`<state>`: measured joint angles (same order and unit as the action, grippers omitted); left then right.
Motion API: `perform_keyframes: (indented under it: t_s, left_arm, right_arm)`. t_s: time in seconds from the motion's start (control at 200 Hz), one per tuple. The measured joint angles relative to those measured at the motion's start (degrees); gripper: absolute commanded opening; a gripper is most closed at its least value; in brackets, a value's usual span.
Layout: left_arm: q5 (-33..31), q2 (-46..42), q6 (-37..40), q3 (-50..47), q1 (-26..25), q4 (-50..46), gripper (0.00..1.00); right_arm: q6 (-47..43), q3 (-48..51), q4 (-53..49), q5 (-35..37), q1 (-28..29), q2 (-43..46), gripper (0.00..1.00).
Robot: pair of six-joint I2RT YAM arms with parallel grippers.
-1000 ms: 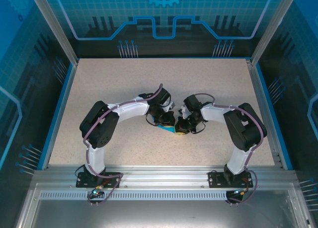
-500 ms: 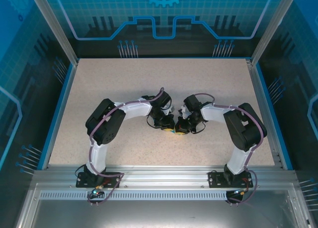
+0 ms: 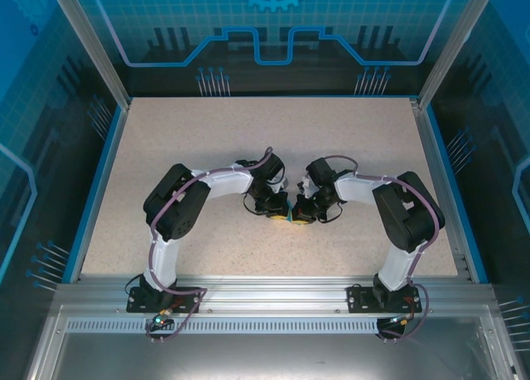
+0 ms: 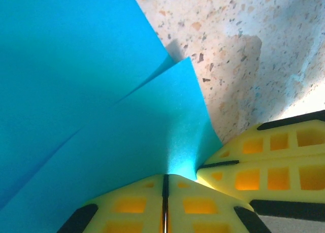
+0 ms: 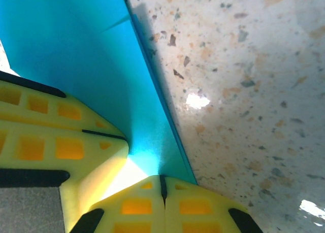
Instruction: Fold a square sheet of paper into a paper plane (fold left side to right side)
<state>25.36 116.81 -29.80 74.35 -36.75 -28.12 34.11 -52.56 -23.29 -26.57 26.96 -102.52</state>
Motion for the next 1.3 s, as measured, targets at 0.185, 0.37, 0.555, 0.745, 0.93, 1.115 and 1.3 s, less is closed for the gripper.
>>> perform_keyframes:
  t_s: [0.185, 0.37, 0.555, 0.745, 0.93, 1.115, 1.3]
  left_arm:
    - [1.0, -1.1, 1.5, -2.1, 2.4, 0.4, 0.1]
    - [1.1, -3.1, 4.9, -4.6, 8.5, -1.4, 0.11]
    - [-0.3, -4.3, 7.8, -5.2, 14.5, -4.6, 0.13]
    - [-5.4, -7.2, 9.2, -5.2, 16.5, -7.7, 0.25]
    - [-6.4, -18.2, 7.5, -9.3, 16.9, -6.8, 0.57]
    - [-2.9, -30.1, -0.1, -19.3, 16.9, 1.1, 0.66]
    - [-0.1, -30.4, -7.2, -25.9, 15.7, 8.0, 0.68]
  right_arm:
    - [0.0, 0.0, 0.0, 0.0, 0.0, 0.0, 0.0]
    - [0.0, 0.0, 0.0, 0.0, 0.0, 0.0, 0.0]
    - [0.0, 0.7, 1.2, -0.7, 0.0, 0.3, 0.02]
    - [-0.6, 1.7, 1.7, -0.9, 0.0, 1.9, 0.21]
    - [-4.2, 1.4, -0.4, 0.4, -0.3, 10.0, 0.55]
    - [-10.1, -1.3, -1.3, 4.4, -2.2, 17.1, 0.67]
    - [-16.3, -2.7, -0.4, 4.8, -2.1, 12.7, 0.67]
